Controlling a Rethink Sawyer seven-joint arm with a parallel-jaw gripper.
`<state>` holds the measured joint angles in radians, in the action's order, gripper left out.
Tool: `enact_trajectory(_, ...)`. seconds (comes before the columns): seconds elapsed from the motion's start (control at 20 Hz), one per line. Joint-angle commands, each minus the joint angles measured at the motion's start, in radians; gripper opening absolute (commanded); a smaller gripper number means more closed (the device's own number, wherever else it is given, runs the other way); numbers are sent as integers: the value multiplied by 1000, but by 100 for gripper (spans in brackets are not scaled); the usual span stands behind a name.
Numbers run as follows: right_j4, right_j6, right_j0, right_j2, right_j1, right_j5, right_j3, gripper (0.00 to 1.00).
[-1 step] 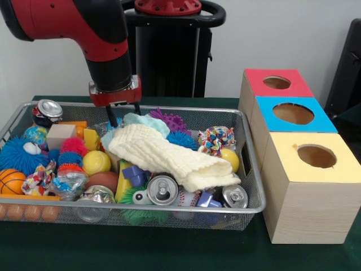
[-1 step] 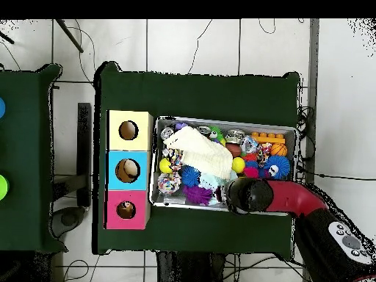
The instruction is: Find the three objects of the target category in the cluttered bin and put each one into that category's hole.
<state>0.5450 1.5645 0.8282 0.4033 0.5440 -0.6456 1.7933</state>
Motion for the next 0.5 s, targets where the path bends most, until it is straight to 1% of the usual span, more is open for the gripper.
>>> enact_trajectory(0.05, 74, -206, 16, 69, -71, -63, -141, 100)
enact_trajectory(0.25, 96, -204, 6, 52, -98, -64, -175, 100)
enact_trajectory(0.4, 101, -206, 16, 55, -110, -54, -182, 100)
enact_trajectory(0.5, 105, -226, 22, 63, -120, -66, -200, 100)
